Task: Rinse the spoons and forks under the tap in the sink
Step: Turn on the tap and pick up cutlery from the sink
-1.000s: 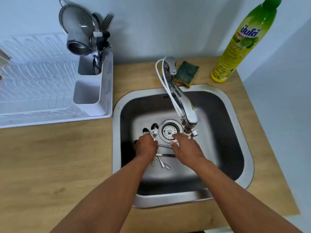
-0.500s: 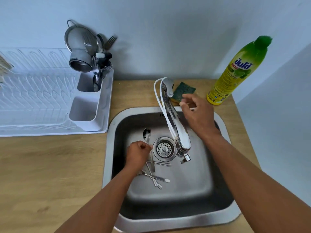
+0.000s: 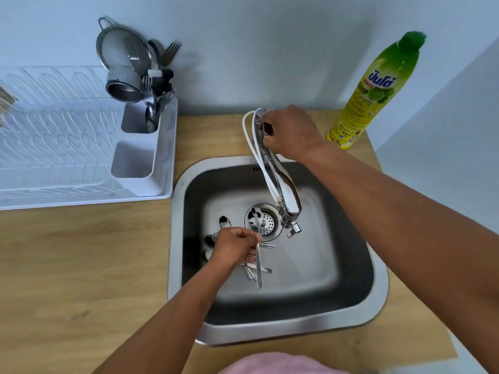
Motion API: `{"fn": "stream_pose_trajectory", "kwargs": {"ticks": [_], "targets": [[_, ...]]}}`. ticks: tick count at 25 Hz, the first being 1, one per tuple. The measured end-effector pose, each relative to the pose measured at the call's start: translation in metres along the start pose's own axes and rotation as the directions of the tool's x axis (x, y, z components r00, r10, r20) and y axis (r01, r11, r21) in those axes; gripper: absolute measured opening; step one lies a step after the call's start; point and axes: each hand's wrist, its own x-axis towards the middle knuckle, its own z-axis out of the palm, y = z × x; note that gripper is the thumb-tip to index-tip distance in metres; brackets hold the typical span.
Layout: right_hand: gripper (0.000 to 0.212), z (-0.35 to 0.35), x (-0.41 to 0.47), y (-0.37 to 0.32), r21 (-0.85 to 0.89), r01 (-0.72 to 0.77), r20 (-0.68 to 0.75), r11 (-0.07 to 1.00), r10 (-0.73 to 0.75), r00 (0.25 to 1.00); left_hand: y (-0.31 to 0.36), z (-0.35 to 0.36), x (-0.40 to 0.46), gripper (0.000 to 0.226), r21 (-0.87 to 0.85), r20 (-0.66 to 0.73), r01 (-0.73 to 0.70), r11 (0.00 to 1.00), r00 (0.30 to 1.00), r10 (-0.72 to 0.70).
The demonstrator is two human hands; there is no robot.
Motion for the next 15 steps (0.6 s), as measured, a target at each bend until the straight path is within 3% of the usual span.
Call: {"fn": "stream_pose_trajectory", "kwargs": {"ticks": [4, 7, 9, 11, 12, 13, 15], "targets": [[0.019, -0.005, 0.007, 0.0, 0.096, -0.038, 0.033, 0.995, 0.035, 0.999, -0.006, 0.012, -0.007, 0.008, 0.009, 0.033, 0.014, 1.0, 0.999, -0.014], [0.034, -0.008, 0.003, 0.005, 0.196, -0.066, 0.049, 0.978, 0.057, 0.997, -0.009, 0.017, -0.012, 0.01, 0.015, 0.043, 0.016, 1.0, 0.999, -0.016], [0.047, -0.004, -0.021, 0.01, 0.342, -0.154, -0.027, 0.927, 0.173, 0.984, -0.011, 0.019, -0.015, 0.011, 0.018, 0.047, 0.018, 1.0, 0.999, -0.019], [0.031, 0.013, -0.067, 0.012, 0.557, -0.213, -0.162, 0.803, 0.356, 0.92, -0.013, 0.018, -0.016, 0.01, 0.01, 0.045, 0.022, 1.0, 0.999, -0.022], [0.023, 0.029, -0.098, 0.011, 0.628, -0.264, -0.163, 0.732, 0.455, 0.876, -0.014, 0.017, -0.017, 0.009, 0.002, 0.046, 0.021, 1.0, 0.999, -0.021], [0.018, 0.046, -0.129, 0.007, 0.655, -0.35, -0.087, 0.67, 0.527, 0.846, -0.014, 0.017, -0.018, 0.009, -0.008, 0.048, 0.019, 1.0, 0.999, -0.018], [0.011, 0.084, -0.184, -0.011, 0.654, -0.57, 0.267, 0.498, 0.553, 0.789, -0.014, 0.018, -0.02, 0.01, -0.027, 0.051, 0.009, 1.0, 0.999, -0.008]]}}
